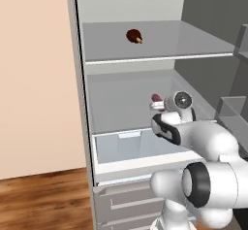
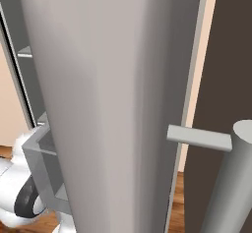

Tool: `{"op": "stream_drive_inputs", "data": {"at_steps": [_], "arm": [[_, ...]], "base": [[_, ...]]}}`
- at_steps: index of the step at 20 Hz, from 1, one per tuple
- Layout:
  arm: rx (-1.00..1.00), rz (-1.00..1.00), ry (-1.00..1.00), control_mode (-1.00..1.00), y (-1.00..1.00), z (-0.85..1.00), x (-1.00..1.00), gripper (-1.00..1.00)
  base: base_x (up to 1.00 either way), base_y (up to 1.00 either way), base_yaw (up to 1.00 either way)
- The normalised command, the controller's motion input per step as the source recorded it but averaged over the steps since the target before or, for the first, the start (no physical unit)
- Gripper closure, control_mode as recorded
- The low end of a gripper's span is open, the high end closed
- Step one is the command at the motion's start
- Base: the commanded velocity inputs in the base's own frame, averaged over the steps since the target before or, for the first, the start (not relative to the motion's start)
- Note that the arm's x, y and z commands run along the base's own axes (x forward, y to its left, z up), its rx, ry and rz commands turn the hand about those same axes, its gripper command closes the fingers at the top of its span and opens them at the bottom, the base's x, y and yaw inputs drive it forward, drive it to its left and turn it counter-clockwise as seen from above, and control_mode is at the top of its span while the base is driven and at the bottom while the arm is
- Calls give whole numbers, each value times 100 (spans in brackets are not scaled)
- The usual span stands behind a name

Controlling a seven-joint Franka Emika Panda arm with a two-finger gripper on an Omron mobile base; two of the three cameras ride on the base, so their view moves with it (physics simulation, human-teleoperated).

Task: Move the salami and steak from the top shelf to the second highest shelf to make space. Then, place the pitcher from the counter on the cleared top shelf.

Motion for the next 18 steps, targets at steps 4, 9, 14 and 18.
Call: {"op": "stream_drive_inputs", "data": {"at_steps": [4,9,14,18], "arm": [[2,0,-5,-100,11,100,-51,-100],[5,4,0,-100,11,100,-56,-100],[2,8,0,-100,27,100,-41,-100],[0,3,-1,-100,47,100,-4,-100]], "base": [[0,0,0],[0,0,0],[0,0,0],[0,0,0]]}}
